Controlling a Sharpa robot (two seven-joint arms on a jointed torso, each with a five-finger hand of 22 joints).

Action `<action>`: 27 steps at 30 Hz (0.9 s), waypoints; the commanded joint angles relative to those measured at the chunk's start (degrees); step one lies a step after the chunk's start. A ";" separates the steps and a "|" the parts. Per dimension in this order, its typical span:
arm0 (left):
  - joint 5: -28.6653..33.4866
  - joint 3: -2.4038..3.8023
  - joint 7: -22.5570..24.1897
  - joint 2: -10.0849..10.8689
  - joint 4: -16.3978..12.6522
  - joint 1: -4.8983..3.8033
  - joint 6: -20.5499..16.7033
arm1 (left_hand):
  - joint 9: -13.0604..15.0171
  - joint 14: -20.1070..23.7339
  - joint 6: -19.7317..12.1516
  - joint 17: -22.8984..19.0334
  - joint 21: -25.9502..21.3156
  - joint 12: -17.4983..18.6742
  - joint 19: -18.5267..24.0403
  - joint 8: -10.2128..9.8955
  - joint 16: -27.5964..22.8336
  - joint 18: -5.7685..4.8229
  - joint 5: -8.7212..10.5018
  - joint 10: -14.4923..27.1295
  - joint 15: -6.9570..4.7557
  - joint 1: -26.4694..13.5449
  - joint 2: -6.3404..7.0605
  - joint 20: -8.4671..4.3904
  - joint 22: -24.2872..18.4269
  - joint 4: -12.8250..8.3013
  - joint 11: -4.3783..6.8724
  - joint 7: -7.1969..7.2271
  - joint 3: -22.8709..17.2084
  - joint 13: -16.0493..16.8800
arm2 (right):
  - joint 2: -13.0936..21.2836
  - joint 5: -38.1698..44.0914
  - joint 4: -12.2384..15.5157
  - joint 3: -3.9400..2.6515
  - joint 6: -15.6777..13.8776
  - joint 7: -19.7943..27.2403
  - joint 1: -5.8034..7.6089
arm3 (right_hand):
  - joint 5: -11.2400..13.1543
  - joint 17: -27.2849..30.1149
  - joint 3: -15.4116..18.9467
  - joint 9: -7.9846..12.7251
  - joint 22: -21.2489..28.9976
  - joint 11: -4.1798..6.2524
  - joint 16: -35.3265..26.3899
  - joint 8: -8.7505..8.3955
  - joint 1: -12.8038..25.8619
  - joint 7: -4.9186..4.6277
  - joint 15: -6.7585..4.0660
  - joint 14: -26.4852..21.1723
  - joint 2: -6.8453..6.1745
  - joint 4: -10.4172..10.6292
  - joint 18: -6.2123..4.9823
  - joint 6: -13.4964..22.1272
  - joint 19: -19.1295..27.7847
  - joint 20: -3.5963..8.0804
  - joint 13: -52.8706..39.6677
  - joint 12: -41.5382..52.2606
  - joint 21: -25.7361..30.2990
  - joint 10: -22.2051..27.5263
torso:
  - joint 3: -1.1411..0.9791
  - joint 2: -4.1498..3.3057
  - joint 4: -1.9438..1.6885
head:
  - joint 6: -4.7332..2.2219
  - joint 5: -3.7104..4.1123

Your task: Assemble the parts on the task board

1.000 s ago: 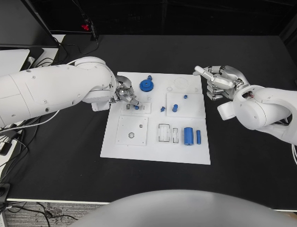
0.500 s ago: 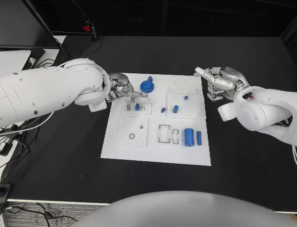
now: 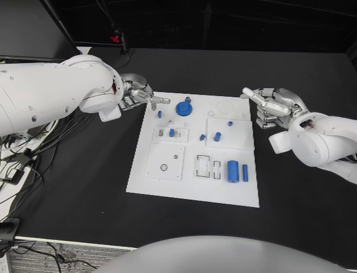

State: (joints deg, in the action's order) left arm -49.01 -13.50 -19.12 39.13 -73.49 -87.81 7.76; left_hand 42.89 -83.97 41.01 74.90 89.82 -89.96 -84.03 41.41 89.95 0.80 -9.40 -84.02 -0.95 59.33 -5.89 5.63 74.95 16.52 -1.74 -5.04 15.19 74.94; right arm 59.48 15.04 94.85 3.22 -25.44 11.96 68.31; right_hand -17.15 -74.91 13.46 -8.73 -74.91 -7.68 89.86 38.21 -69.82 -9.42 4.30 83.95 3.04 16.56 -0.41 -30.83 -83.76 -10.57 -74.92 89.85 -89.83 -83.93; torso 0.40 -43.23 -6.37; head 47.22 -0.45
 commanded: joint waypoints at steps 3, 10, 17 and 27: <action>0.79 0.01 -1.57 -1.62 4.04 -0.22 5.79 | -0.25 -6.03 0.53 15.10 0.18 -0.04 -5.97 -0.56 0.05 -0.80 -0.32 -5.98 -0.22 1.30 -0.17 0.01 15.05 0.02 -0.03 -0.09 -0.49 15.06 | -0.09 -0.08 0.05 -0.03 0.13 0.30 0.06 | -0.23 -15.09 0.32 0.05 -15.09 -0.24 0.14 0.24 -0.08 -2.67 0.25 6.05 0.53 0.09 0.41 0.26 -6.24 -0.20 -15.08 0.15 -0.17 -6.07 | 0.04 -0.09 0.07 | -0.81 -0.86; 0.79 0.01 -2.31 -4.96 9.52 0.32 8.53 | -0.34 -6.03 0.55 15.10 0.18 -0.04 -5.97 -0.72 0.05 -0.80 -0.34 -5.98 -0.25 1.65 -0.31 -0.02 15.05 0.04 -0.02 -0.08 -0.57 15.06 | -0.36 -0.08 -0.10 -0.03 0.17 0.30 0.05 | -0.23 -15.09 0.32 0.05 -15.09 -0.24 0.14 0.24 -0.08 -2.67 0.25 6.05 0.53 0.09 0.41 0.26 -6.24 -0.20 -15.08 0.15 -0.17 -6.07 | 0.09 -0.03 0.10 | -1.51 -1.42; -1.96 0.00 -2.04 -7.50 13.19 1.39 9.68 | -0.63 -6.03 0.38 15.10 0.18 -0.04 -5.97 -1.32 0.05 -0.80 -0.43 -5.98 -0.27 2.67 -0.79 -0.07 15.05 0.06 -0.06 -0.13 -0.77 15.06 | -0.47 -0.08 -0.13 -0.03 0.18 0.30 0.04 | -0.28 -15.09 0.31 0.09 -15.09 -0.25 0.14 0.28 -0.11 -2.67 0.26 6.05 0.63 0.07 0.41 0.30 -6.24 -0.21 -15.08 0.15 -0.17 -6.07 | 0.04 0.01 0.05 | -1.67 -1.16; -3.50 0.00 -1.36 -9.53 15.23 2.46 11.17 | -0.93 -6.03 0.16 15.10 0.18 -0.04 -5.97 -1.81 0.05 -0.80 -0.40 -5.98 -0.27 2.81 -0.96 -0.08 15.05 0.14 -0.14 -0.23 -0.68 15.06 | -0.49 -0.08 -0.13 -0.03 0.08 0.20 0.03 | -0.28 -15.09 0.31 0.09 -15.09 -0.25 0.14 0.28 -0.11 -2.67 0.26 6.05 0.63 0.07 0.41 0.30 -6.24 -0.21 -15.08 0.15 -0.17 -6.07 | -0.01 -0.01 0.00 | -1.62 -0.72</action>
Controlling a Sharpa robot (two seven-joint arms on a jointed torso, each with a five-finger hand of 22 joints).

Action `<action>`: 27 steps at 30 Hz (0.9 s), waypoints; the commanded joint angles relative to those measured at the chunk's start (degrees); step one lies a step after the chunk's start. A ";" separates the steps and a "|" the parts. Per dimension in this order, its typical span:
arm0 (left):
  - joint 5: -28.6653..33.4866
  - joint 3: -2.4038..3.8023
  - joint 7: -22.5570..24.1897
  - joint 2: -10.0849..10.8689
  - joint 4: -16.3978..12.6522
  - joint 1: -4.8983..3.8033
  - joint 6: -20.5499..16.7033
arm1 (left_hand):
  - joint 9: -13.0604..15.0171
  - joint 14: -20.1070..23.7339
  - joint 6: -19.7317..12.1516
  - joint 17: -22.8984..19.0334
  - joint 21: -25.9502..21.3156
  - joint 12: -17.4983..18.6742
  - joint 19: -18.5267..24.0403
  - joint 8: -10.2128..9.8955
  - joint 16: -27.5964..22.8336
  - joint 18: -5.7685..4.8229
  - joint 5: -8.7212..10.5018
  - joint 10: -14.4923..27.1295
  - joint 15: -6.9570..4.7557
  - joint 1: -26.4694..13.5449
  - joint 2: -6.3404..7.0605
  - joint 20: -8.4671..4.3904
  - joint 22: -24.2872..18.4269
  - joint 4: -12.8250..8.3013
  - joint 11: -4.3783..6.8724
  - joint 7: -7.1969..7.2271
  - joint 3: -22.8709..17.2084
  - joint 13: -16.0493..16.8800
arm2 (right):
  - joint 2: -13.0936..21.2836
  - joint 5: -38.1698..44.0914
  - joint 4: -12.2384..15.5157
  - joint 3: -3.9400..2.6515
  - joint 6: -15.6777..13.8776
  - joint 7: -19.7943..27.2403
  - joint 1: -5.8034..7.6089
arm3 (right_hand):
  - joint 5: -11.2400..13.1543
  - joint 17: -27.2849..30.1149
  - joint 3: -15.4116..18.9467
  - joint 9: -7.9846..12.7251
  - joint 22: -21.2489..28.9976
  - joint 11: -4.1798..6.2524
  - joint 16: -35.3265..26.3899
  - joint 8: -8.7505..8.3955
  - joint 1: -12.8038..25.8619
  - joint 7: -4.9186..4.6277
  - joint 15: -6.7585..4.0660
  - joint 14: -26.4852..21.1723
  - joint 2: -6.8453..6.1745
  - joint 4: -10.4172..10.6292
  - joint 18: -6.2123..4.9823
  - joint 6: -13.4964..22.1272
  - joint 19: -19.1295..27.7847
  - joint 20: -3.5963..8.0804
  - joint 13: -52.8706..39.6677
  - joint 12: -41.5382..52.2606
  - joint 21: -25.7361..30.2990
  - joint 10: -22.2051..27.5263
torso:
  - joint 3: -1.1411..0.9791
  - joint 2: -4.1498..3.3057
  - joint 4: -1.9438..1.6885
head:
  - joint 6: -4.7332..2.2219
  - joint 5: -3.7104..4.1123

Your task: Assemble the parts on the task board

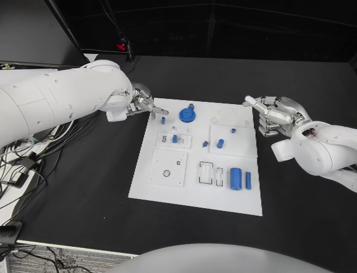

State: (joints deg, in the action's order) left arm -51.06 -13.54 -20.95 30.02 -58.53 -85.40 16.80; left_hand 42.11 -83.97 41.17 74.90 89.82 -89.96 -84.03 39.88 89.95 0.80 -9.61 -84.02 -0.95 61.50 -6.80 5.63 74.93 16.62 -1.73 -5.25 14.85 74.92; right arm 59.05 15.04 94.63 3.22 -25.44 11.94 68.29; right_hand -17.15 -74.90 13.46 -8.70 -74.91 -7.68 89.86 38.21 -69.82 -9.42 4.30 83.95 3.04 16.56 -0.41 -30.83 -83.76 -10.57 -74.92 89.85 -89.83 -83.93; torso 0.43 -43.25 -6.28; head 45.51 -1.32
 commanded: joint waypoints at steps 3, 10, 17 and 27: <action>-1.52 0.05 0.74 -1.06 0.68 0.21 2.32 | -0.19 -6.03 -0.02 15.10 0.18 -0.04 -5.97 -0.35 0.05 -0.80 -0.18 -5.98 -0.26 0.66 -0.06 -0.08 15.07 0.04 -0.15 -0.04 -0.32 15.08 | -0.07 -0.08 0.09 -0.03 0.09 0.16 0.05 | -0.28 -15.10 0.31 0.05 -15.09 -0.25 0.14 0.29 -0.11 -2.67 0.26 6.05 0.63 0.07 0.41 0.30 -6.24 -0.21 -15.08 0.15 -0.17 -6.07 | -0.04 0.01 -0.09 | 0.15 0.26; -1.57 0.05 1.07 -2.19 1.68 0.43 2.56 | -0.40 -6.03 -0.06 15.10 0.18 -0.04 -5.97 -0.65 0.05 -0.80 -0.21 -5.98 -0.24 0.92 -0.23 -0.08 15.07 0.01 -0.20 -0.09 -0.33 15.08 | -0.07 -0.08 0.12 -0.02 0.08 0.02 0.05 | -0.35 -15.10 0.30 0.09 -15.09 -0.26 0.14 0.32 -0.16 -2.68 0.26 6.05 0.70 0.05 0.41 0.35 -6.24 -0.22 -15.08 0.15 -0.17 -6.07 | -0.03 -0.02 -0.02 | 0.13 0.55; -1.57 0.05 0.47 -3.08 2.14 0.61 2.96 | -0.96 -6.03 0.22 15.10 0.18 -0.04 -5.97 -1.32 0.05 -0.80 -0.48 -5.98 -0.18 2.20 -1.16 -0.05 15.07 -0.03 -0.24 -0.12 -0.62 15.08 | -0.04 -0.08 0.17 -0.02 0.06 -0.01 0.04 | -0.35 -15.10 0.30 0.09 -15.09 -0.26 0.14 0.32 -0.16 -2.68 0.26 6.05 0.70 0.05 0.41 0.35 -6.24 -0.22 -15.08 0.15 -0.17 -6.07 | -0.05 -0.01 -0.07 | 0.24 0.88; -1.57 0.05 -0.90 -3.96 2.81 0.86 3.06 | -1.97 -6.03 0.82 15.10 0.18 -0.04 -5.97 -2.50 0.05 -0.80 -5.13 -5.98 -0.27 5.92 -3.29 -0.08 15.07 0.06 -0.07 0.09 -1.57 15.08 | -0.01 -0.08 0.25 -0.02 0.04 -0.04 0.04 | -0.35 -15.10 0.30 0.09 -15.09 -0.26 0.14 0.32 -0.16 -2.68 0.26 6.05 0.70 0.05 0.41 0.35 -6.24 -0.22 -15.08 0.15 -0.17 -6.07 | -0.04 -0.03 -0.09 | 0.49 1.09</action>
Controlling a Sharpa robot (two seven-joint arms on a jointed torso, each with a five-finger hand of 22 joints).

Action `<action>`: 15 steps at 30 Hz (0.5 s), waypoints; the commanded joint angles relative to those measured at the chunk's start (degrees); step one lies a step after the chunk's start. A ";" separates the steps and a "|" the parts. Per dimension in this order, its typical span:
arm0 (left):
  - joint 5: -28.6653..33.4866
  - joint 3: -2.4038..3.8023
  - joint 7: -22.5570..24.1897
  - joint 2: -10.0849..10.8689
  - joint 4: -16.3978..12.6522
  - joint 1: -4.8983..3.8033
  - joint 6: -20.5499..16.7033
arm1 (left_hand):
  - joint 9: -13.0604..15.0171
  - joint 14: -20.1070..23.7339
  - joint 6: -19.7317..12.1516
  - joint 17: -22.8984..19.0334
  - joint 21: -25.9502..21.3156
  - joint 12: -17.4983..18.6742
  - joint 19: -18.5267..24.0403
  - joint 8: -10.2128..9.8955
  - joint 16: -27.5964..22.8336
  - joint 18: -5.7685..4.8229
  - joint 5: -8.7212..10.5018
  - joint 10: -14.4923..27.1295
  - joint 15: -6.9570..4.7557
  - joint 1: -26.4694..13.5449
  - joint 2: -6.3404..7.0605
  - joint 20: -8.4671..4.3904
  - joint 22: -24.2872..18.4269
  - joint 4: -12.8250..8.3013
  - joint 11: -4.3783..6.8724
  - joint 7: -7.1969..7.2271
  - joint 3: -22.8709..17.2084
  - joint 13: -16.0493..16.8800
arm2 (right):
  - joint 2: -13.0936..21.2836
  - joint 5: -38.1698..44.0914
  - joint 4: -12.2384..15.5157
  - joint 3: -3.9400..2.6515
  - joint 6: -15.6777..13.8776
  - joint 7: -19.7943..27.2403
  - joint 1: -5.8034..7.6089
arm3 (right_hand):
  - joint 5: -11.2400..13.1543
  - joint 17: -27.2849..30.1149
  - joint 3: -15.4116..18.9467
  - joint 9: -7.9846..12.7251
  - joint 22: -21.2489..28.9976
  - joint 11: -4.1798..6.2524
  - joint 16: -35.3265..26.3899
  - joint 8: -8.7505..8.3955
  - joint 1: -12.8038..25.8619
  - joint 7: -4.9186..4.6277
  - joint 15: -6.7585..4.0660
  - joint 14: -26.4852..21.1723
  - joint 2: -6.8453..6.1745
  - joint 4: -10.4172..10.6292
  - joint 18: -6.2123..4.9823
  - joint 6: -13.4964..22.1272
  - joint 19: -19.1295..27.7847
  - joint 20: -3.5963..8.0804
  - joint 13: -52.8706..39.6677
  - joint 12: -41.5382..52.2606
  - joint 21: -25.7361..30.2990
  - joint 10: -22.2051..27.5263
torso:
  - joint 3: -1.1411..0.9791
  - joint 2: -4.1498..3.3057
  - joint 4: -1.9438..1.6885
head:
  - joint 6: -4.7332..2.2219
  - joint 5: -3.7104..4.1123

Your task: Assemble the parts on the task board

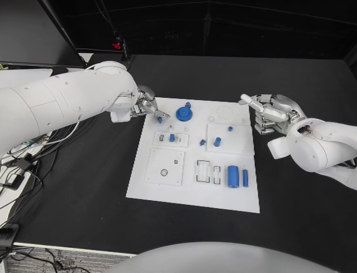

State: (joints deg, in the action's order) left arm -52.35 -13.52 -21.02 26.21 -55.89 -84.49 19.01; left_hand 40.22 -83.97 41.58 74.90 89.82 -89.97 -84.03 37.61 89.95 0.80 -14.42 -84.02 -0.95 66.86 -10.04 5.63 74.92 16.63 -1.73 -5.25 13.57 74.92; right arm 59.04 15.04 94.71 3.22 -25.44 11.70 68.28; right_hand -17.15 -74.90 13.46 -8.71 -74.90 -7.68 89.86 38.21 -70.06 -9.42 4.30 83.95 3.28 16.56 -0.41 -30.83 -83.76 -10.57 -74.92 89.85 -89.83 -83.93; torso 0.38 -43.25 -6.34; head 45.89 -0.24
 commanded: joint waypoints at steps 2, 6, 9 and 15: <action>-0.29 0.04 -0.84 -0.27 0.36 0.01 1.04 | -0.21 -6.03 0.52 15.10 0.18 -0.03 -5.97 -0.36 0.05 -0.80 -0.80 -5.98 -0.28 0.82 -0.31 -0.09 15.08 0.07 -0.04 0.13 -0.33 15.08 | 0.01 -0.08 0.18 -0.02 0.03 0.20 0.05 | -0.35 -15.10 0.31 0.10 -15.10 -0.26 0.14 0.32 0.08 -2.68 0.26 6.05 0.46 0.05 0.41 0.35 -6.24 -0.22 -15.08 0.15 -0.17 -6.07 | 0.02 -0.03 -0.04 | 0.14 0.01; -0.29 0.04 -0.90 -0.53 0.73 0.19 1.04 | -0.39 -6.03 0.68 15.10 0.18 -0.03 -5.97 -0.57 0.05 -0.80 -1.64 -5.98 -0.30 1.23 -0.70 -0.11 15.08 0.09 0.00 0.17 -0.37 15.08 | 0.01 -0.08 0.18 -0.02 0.03 0.19 0.05 | -0.39 -15.10 0.31 0.12 -15.10 -0.26 0.14 0.34 0.06 -2.68 0.26 6.05 0.49 0.04 0.41 0.38 -6.24 -0.22 -15.08 0.15 -0.17 -6.07 | 0.02 0.01 -0.04 | 0.22 0.03; -0.29 0.04 -1.06 -0.66 0.90 0.27 1.02 | -0.54 -6.03 0.79 15.10 0.18 -0.03 -5.97 -0.75 0.05 -0.80 -2.45 -5.98 -0.34 1.60 -1.04 -0.13 15.08 0.09 0.04 0.22 -0.43 15.08 | 0.00 -0.08 0.18 -0.02 0.04 0.18 0.05 | -0.42 -15.10 0.31 0.13 -15.10 -0.26 0.14 0.35 0.04 -2.68 0.26 6.05 0.51 0.03 0.41 0.40 -6.24 -0.22 -15.08 0.15 -0.17 -6.07 | 0.03 0.03 -0.06 | 0.27 0.14; -0.29 0.04 -1.19 -0.74 1.16 0.35 0.85 | -0.70 -6.03 0.91 15.10 0.18 -0.03 -5.97 -0.94 0.05 -0.80 -3.29 -5.98 -0.36 1.96 -1.39 -0.16 15.08 0.11 0.08 0.26 -0.47 15.08 | -0.02 -0.08 0.13 -0.02 0.04 0.15 0.05 | -0.42 -15.10 0.31 0.13 -15.10 -0.26 0.14 0.35 0.04 -2.68 0.26 6.05 0.51 0.03 0.41 0.40 -6.24 -0.22 -15.08 0.15 -0.17 -6.07 | 0.04 0.03 -0.06 | 0.34 0.23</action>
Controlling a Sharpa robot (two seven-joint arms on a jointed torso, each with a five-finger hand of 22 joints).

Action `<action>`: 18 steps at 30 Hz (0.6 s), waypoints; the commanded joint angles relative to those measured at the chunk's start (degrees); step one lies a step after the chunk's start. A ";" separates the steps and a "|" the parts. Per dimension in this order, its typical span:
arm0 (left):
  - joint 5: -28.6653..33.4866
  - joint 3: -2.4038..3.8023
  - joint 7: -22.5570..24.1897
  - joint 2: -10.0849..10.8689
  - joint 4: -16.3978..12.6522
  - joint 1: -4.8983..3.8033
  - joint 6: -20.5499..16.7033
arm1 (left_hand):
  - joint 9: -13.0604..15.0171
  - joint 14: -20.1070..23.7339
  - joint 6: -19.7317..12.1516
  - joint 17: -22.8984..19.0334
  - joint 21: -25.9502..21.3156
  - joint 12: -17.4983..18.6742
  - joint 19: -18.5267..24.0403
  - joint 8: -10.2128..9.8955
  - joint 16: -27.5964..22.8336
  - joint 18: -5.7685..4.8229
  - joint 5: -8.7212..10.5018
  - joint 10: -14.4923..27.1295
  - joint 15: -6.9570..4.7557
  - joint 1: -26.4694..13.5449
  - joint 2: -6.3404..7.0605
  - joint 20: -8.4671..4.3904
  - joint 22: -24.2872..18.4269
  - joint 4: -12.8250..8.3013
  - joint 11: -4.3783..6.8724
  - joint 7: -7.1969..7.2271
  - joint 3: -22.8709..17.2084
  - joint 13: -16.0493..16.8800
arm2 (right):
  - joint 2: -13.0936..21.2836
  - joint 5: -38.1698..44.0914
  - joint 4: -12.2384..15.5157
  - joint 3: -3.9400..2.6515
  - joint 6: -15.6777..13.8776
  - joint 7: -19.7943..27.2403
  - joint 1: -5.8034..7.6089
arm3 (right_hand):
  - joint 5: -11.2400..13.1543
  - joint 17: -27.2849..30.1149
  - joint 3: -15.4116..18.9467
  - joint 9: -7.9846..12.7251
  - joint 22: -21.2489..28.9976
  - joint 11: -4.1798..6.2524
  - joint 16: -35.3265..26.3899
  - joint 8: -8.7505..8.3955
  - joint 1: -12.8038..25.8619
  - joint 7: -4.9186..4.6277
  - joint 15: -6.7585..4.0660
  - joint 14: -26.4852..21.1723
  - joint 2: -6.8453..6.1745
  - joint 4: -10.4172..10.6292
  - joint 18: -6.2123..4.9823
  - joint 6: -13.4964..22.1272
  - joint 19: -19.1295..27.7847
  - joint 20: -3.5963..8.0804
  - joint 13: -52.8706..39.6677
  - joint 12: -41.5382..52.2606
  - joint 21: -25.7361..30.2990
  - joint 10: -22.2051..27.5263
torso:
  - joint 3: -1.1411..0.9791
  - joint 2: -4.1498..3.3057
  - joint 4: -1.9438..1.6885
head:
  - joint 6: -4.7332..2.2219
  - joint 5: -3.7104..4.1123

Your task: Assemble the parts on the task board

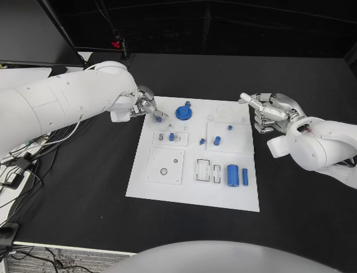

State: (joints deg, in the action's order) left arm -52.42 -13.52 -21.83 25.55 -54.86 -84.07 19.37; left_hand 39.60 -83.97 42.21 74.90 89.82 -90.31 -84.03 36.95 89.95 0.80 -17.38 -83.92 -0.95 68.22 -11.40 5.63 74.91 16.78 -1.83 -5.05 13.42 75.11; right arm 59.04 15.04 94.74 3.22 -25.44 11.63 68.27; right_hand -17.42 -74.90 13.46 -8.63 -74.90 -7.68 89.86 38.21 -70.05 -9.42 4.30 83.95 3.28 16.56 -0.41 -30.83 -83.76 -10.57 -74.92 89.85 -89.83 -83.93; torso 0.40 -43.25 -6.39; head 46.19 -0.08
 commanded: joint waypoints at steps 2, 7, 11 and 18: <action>-0.22 0.04 -0.35 -0.09 0.19 -0.07 0.37 | -0.13 -6.03 0.34 15.10 0.18 0.31 -5.97 -0.33 0.05 -0.80 -0.54 -6.08 -0.38 0.70 -0.18 -0.16 15.09 -0.04 0.18 0.07 -0.35 14.89 | -0.01 -0.08 0.11 -0.03 0.04 0.20 0.05 | -0.15 -15.10 0.31 0.05 -15.10 -0.26 0.14 0.35 0.04 -2.68 0.26 6.05 0.51 0.03 0.41 0.40 -6.24 -0.22 -15.08 0.15 -0.17 -6.07 | 0.01 0.00 -0.01 | 0.09 0.19; -0.22 0.04 -0.27 -0.10 0.27 -0.06 0.20 | -0.32 -6.03 0.46 15.10 0.18 0.31 -5.97 -0.58 0.05 -0.80 -1.34 -6.08 -0.44 1.52 -1.04 -0.21 15.09 -0.07 0.26 0.16 -0.77 14.89 | -0.02 -0.08 0.10 -0.03 0.02 0.15 0.05 | -0.15 -15.10 0.31 0.05 -15.10 -0.26 0.14 0.35 0.04 -2.68 0.26 6.05 0.51 0.03 0.41 0.40 -6.24 -0.22 -15.08 0.15 -0.17 -6.07 | 0.00 0.03 0.00 | 0.18 0.29; -0.22 0.04 -0.21 -0.13 0.33 -0.05 0.27 | -0.53 -6.03 0.56 15.10 0.18 0.31 -5.97 -0.84 0.05 -0.80 -2.71 -6.08 -0.51 2.45 -1.64 -0.27 15.09 -0.05 0.35 0.25 -1.14 14.89 | 0.00 -0.08 0.14 -0.03 0.00 0.09 0.05 | -0.15 -15.10 0.31 0.05 -15.10 -0.26 0.14 0.35 0.04 -2.68 0.26 6.05 0.51 0.03 0.41 0.40 -6.24 -0.22 -15.08 0.15 -0.17 -6.07 | -0.03 0.01 -0.03 | 0.18 0.27; -0.22 0.04 -0.02 -0.12 0.35 -0.04 0.17 | -0.76 -6.03 0.65 15.10 0.18 0.31 -5.97 -1.15 0.05 -0.80 -4.92 -6.08 -0.60 3.62 -2.12 -0.35 15.09 -0.03 0.44 0.35 -1.59 14.89 | 0.00 -0.08 0.10 -0.02 -0.01 -0.02 0.05 | -0.15 -15.10 0.31 0.05 -15.10 -0.26 0.14 0.35 0.04 -2.68 0.26 6.05 0.51 0.03 0.41 0.40 -6.24 -0.22 -15.08 0.15 -0.17 -6.07 | 0.00 0.02 0.03 | 0.18 0.42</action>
State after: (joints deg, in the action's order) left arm -52.48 -13.52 -21.99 25.48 -54.54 -84.02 19.36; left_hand 38.89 -84.03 42.52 74.90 89.82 -90.21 -84.02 36.07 89.95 0.80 -22.16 -84.02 -1.30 70.61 -12.77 5.63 74.91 16.70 -1.72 -4.73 12.23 75.31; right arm 59.05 15.04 94.72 3.22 -25.45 11.49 68.26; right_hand -17.42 -74.90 13.46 -8.63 -74.90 -7.68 89.86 38.21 -70.05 -9.42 4.30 83.95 3.28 16.56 -0.41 -30.83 -83.76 -10.57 -74.92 89.85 -89.83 -83.94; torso 0.38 -43.21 -6.41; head 46.36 0.28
